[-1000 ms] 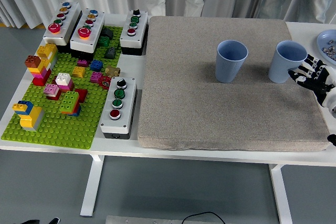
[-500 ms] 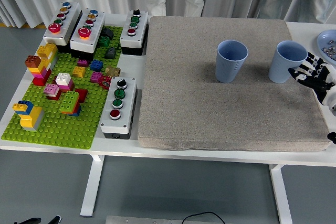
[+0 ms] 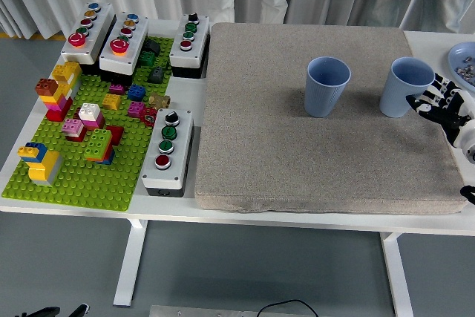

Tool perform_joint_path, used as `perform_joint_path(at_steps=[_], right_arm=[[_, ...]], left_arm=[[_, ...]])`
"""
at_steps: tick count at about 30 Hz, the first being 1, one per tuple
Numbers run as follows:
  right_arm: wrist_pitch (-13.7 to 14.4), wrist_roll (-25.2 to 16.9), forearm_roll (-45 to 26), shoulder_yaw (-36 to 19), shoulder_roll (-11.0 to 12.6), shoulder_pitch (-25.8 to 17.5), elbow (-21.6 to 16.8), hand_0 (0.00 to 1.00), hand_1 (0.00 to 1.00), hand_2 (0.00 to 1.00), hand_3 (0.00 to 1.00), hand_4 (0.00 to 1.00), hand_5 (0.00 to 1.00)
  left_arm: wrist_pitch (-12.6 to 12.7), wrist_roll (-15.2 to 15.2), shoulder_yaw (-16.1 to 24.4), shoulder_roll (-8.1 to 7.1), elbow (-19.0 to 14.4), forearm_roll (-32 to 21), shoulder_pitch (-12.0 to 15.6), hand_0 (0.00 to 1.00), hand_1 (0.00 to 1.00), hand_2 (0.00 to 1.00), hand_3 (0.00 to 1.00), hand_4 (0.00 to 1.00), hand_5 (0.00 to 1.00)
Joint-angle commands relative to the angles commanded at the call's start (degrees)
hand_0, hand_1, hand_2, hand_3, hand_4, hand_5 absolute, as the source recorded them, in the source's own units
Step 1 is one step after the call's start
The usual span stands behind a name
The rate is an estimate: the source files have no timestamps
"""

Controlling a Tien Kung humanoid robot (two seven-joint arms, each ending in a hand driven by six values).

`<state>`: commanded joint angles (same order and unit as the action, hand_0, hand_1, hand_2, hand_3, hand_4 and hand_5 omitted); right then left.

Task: Pick cup pour cup place

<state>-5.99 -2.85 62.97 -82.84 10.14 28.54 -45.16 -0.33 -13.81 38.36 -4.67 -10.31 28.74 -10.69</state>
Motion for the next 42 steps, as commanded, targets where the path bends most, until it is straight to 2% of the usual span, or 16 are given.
perform_joint_path(at_steps=[19, 42], right_arm=[[0.3, -0.5, -0.4, 0.8, -1.2, -0.3, 1.4, 0.884, 0.879, 0.972, 0.890, 0.785, 0.172], [0.5, -0.7, -0.6, 1.5, -2.0, 1.5, 2.9, 0.882, 0.877, 0.969, 0.889, 0.785, 0.178]], left_arm=[[0.0, -0.1, -0.2, -0.04, 0.0, 0.1, 0.3, 0.764, 0.809, 0.830, 0.667, 0.526, 0.908], [-0.1, -0.1, -0.3, -0.04, 0.0, 0.0, -0.1, 0.764, 0.808, 0.831, 0.668, 0.527, 0.909]])
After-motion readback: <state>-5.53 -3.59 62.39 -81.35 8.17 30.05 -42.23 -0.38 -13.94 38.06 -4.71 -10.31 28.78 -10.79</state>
